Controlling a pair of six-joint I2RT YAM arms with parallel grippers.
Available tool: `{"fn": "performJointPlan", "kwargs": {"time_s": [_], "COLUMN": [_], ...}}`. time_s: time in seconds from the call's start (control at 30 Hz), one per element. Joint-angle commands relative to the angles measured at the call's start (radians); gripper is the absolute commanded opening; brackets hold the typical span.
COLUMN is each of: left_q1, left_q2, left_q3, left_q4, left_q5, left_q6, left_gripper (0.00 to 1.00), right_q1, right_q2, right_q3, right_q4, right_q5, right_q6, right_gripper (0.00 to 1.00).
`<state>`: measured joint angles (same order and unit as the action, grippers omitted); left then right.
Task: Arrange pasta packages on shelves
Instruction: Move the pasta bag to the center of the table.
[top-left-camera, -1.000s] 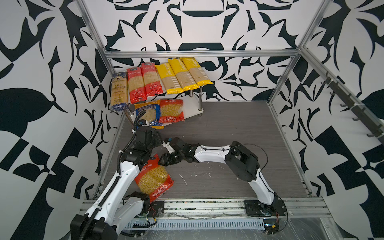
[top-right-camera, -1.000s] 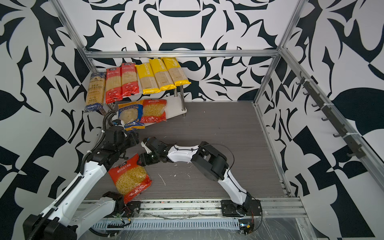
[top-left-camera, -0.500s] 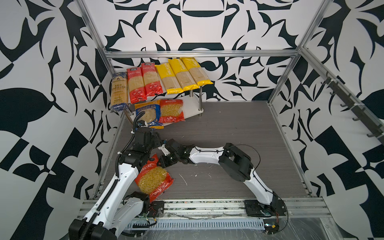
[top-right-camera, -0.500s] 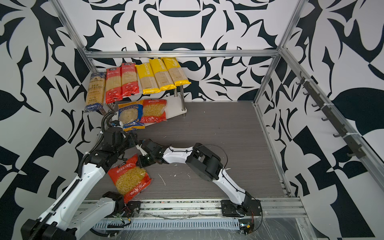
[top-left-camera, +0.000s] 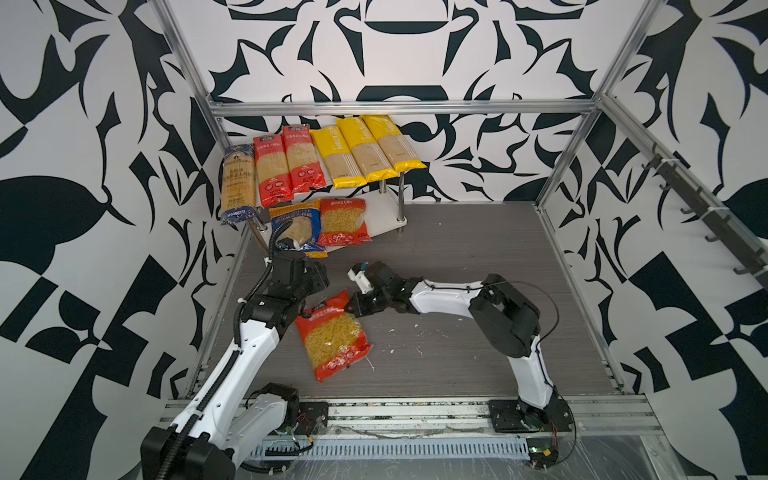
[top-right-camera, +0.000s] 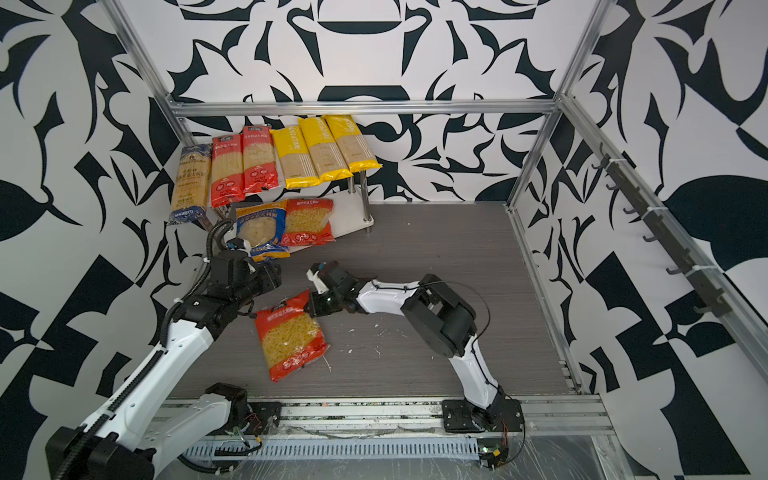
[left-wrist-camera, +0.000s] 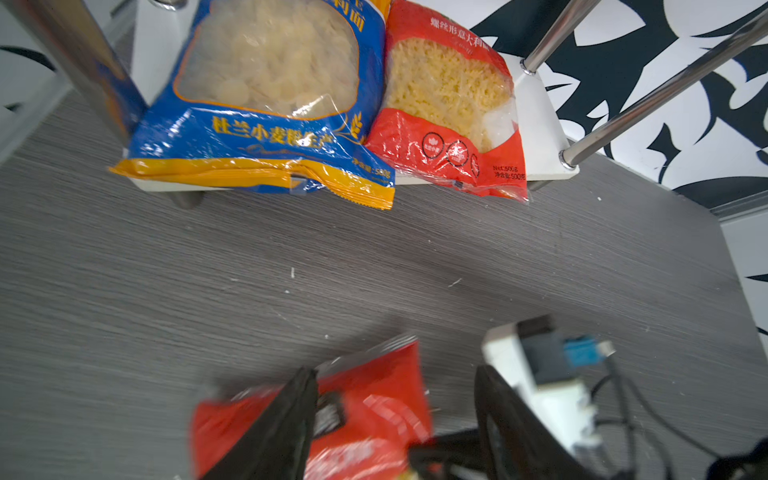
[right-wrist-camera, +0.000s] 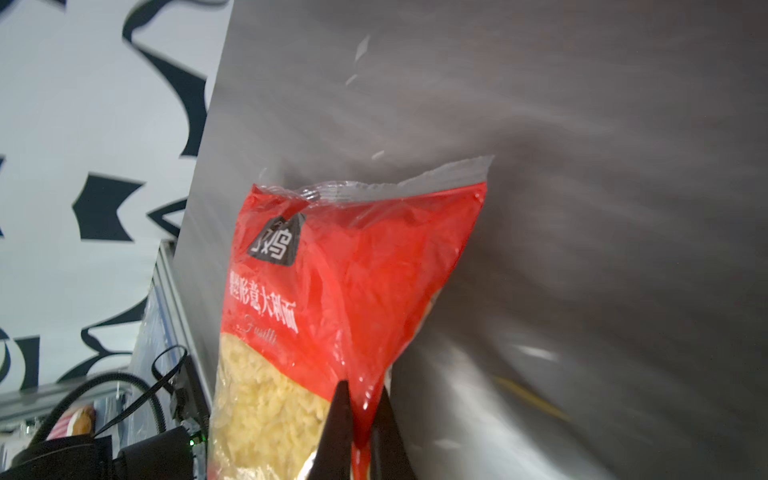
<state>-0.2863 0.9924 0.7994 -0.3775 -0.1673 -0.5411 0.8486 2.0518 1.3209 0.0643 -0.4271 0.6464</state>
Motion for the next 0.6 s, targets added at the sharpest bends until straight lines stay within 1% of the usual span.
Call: {"fn": "performJointPlan", "kwargs": {"time_s": [0.0, 0.13, 0.23, 0.3, 0.4, 0.5, 0.57], "left_q1": [-0.041, -0.108, -0.143, -0.158, -0.187, -0.234, -0.263], "left_q2": [0.022, 0.051, 0.067, 0.073, 0.085, 0.113, 0.152], "left_q3": [0.022, 0.01, -0.011, -0.032, -0.062, -0.073, -0.077], "left_q4": [0.037, 0.067, 0.078, 0.092, 0.118, 0.132, 0.15], "left_q5": [0.031, 0.031, 0.035, 0.055, 0.094, 0.119, 0.154], "left_q6": [-0.054, -0.094, -0.128, -0.16, -0.209, -0.229, -0.247], "left_gripper": [0.64, 0.64, 0.64, 0.64, 0.65, 0.67, 0.68], "right_q1": [-0.129, -0.244, -0.311, -0.34, -0.354, -0.355, -0.353], "right_q2": [-0.091, -0.115, -0.122, -0.126, -0.145, -0.175, -0.207], "right_q3": [-0.043, -0.04, -0.034, -0.027, -0.033, -0.059, -0.085], "right_q4": [-0.028, -0.153, -0.183, -0.197, -0.215, -0.243, -0.273], "right_q5": [-0.047, -0.041, -0.018, 0.007, 0.077, 0.168, 0.236], "right_q6": [-0.077, -0.187, -0.217, -0.21, -0.192, -0.167, -0.143], "right_gripper": [0.0, 0.0, 0.0, 0.13, 0.35, 0.47, 0.52]}}
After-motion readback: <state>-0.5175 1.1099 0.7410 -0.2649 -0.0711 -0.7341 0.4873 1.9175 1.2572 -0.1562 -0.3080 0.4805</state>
